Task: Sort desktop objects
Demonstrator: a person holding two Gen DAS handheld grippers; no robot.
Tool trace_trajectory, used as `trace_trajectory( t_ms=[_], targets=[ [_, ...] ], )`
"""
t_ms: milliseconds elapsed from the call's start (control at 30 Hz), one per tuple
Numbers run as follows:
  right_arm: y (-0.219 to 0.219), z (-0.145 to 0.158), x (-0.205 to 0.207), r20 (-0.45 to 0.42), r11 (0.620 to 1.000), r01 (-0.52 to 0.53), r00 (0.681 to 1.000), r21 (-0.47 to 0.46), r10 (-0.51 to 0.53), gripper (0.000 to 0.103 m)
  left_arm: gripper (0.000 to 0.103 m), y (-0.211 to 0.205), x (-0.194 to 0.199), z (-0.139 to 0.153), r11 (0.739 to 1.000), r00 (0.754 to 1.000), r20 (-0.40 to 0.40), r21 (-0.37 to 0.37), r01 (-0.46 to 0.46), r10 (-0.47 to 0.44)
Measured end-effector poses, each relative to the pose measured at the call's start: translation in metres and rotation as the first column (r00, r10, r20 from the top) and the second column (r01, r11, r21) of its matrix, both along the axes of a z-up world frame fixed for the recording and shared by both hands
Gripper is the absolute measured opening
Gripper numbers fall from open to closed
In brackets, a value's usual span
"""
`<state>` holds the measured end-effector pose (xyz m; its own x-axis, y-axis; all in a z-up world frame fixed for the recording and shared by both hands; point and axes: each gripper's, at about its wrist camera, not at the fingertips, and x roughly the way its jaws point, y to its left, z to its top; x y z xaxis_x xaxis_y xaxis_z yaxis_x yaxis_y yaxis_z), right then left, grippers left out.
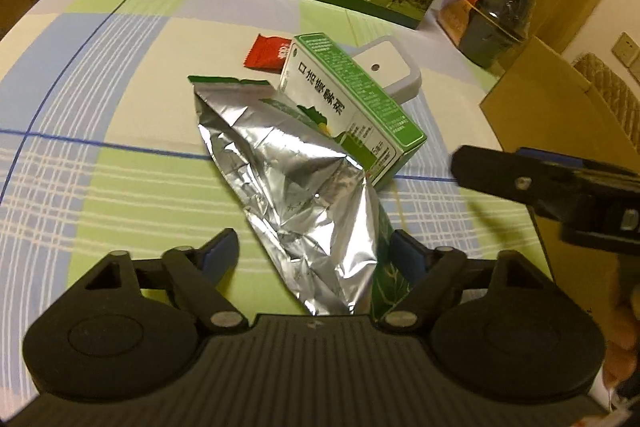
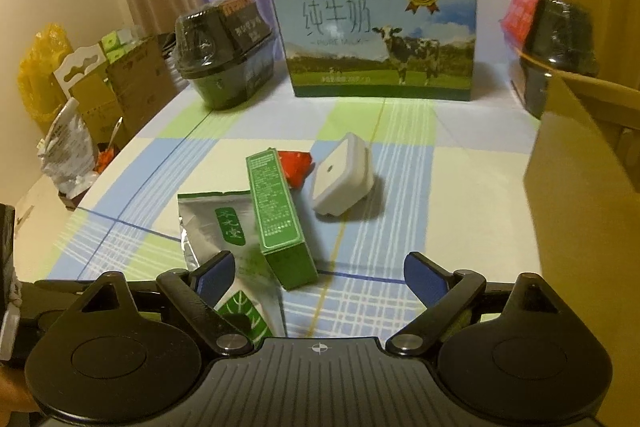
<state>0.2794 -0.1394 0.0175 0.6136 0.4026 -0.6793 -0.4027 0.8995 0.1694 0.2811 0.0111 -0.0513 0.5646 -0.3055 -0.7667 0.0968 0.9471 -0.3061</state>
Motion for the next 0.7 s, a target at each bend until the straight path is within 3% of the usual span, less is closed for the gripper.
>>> trace_trajectory(
  t_ms=[33,133,400,500,567,700],
  targets=[
    [0.003,-0.001,0.003,-0.001,1.000,-0.007,1.000,-0.003,0.007,0.088,0.059,0.004,0.001,0.001,1.000,1.000,-0.002,-0.019,0.006,-0.006],
    [0.014,-0.006,0.008,-0.002,1.000,-0.022,1.000,-0.020,0.022,0.085,0.047,0.018,0.002,0.006,1.000,1.000,-0.007,-0.023,-0.011,0.011],
    [0.043,-0.025,0.032,-0.023,0.997,-0.057,0.998,-0.045,0.056,0.067,0.049,0.053,-0.001,0.009,0.999,0.999,-0.010,-0.016,-0.043,0.043],
    [0.052,-0.032,0.038,-0.022,0.994,-0.066,0.998,-0.093,0.064,0.053,0.055,0.055,-0.001,0.008,0.999,0.999,-0.014,-0.015,-0.051,0.051],
    [0.054,-0.034,0.038,-0.018,0.991,-0.068,0.998,-0.111,0.066,0.032,0.056,0.055,0.000,0.006,0.999,0.999,-0.019,-0.015,-0.050,0.049],
    [0.052,-0.034,0.027,-0.021,0.990,-0.072,0.997,-0.121,0.070,0.027,0.053,0.050,-0.002,0.004,0.999,0.999,-0.024,-0.009,-0.037,0.037]
  ],
)
